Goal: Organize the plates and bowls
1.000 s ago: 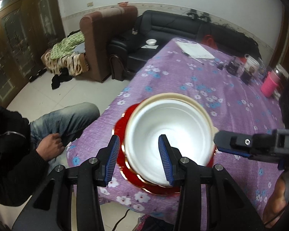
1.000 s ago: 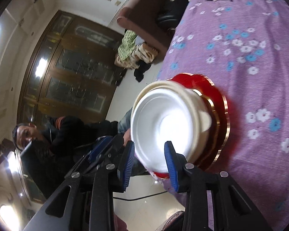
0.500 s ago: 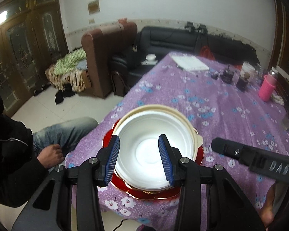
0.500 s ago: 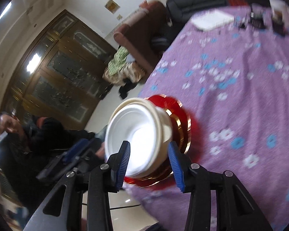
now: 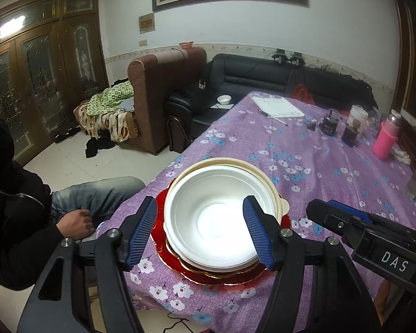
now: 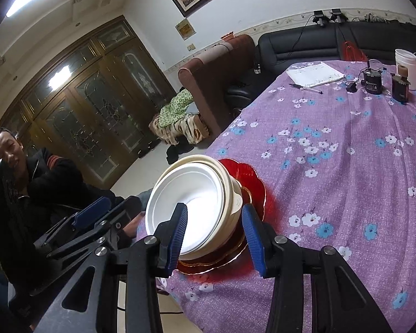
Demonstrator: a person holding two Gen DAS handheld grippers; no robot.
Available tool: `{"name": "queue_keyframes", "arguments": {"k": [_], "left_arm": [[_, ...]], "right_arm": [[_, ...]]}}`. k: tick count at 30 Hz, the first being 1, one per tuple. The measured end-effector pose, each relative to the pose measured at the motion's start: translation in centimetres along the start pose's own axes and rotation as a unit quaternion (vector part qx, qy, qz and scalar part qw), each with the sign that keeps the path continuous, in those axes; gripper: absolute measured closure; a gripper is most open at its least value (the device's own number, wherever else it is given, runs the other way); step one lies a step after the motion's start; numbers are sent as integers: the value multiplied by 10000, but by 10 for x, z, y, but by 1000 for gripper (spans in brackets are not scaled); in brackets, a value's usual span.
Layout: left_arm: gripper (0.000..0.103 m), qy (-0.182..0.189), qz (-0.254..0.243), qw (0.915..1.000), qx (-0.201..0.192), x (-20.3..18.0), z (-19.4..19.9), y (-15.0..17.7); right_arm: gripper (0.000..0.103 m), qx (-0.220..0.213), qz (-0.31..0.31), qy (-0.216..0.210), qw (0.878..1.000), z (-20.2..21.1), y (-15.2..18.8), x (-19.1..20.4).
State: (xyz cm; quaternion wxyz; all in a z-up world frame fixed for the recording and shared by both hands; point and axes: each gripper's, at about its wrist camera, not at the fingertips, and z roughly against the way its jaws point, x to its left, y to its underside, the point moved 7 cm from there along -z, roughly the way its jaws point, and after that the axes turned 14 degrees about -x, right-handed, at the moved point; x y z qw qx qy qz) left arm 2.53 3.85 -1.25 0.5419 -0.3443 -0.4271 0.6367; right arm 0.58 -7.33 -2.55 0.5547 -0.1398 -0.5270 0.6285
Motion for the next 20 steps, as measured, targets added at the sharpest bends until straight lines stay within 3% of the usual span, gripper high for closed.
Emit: {"name": "queue_keyframes", "arguments": {"k": [15,20], "left_arm": [[35,-122,214,9997,-74,11,0,0],[33,-154,73,9998,-52,7,-2,3]], "right_arm": [[59,26,16,-140,9999,-8,4,13],[59,36,10,-144,9999,-13,5,15]]}}
